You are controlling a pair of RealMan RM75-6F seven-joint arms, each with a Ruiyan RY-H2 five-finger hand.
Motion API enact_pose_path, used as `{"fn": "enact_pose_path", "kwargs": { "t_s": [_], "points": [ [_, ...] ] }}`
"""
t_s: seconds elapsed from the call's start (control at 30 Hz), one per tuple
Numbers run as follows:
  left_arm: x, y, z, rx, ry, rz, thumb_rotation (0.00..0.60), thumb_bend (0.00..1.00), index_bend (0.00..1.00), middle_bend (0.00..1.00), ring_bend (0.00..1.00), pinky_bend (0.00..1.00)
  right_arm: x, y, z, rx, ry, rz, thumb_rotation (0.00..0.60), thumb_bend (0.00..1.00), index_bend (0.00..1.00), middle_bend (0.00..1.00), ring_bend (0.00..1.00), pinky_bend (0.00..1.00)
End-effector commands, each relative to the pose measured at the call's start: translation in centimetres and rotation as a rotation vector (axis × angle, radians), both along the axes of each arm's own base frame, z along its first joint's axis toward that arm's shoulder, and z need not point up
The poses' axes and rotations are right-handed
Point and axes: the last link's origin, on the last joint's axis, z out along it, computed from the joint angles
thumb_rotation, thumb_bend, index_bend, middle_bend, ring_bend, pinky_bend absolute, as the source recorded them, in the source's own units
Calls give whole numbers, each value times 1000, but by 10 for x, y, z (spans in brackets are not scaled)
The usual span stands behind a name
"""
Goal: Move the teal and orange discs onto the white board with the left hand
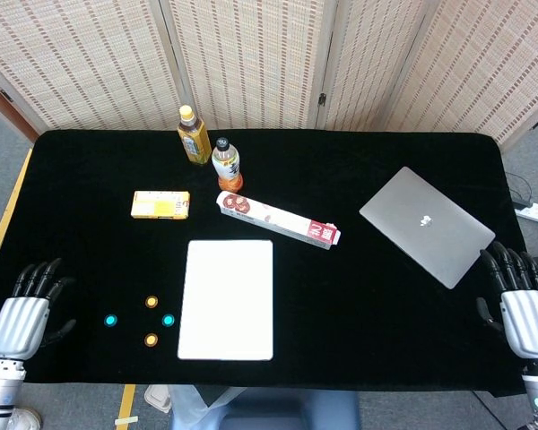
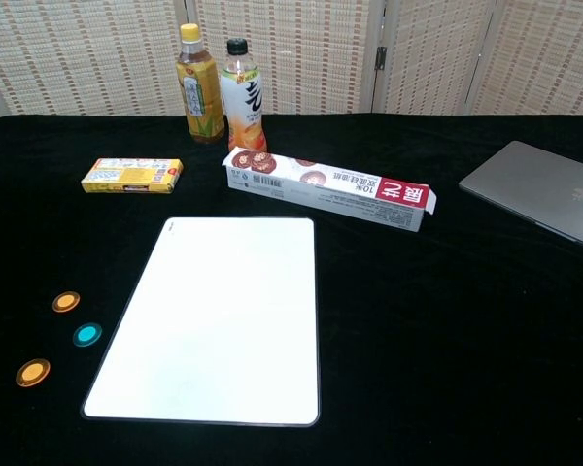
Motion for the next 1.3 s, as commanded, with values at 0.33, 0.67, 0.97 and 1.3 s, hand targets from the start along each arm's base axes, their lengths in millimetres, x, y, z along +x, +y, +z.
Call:
{"fn": "enact_pose_path", "kwargs": {
  "t_s": [0.33,0.67,0.97,1.3],
  "points": [
    [-9,5,-39,-125,2,8,600,297,400,123,65,0,0,-2,-1,11,-7,3,600,476,0,0,19,0],
    [-20,12,-68,-184,23,39,600,307,428,135,79,0,-1,-2,-2,16,-15,2,600,476,0,0,18,0],
    [-25,17,-84,-218,23,67,600,309,432,135,79,0,0,-2,-3,20,-17,2,600,475,0,0,18,0],
    [-32,22,-92,-251,23,106,600,342,446,135,79,0,-2,-1,-2,17,-19,-3,600,476,0,0,18,0]
  ]
}}
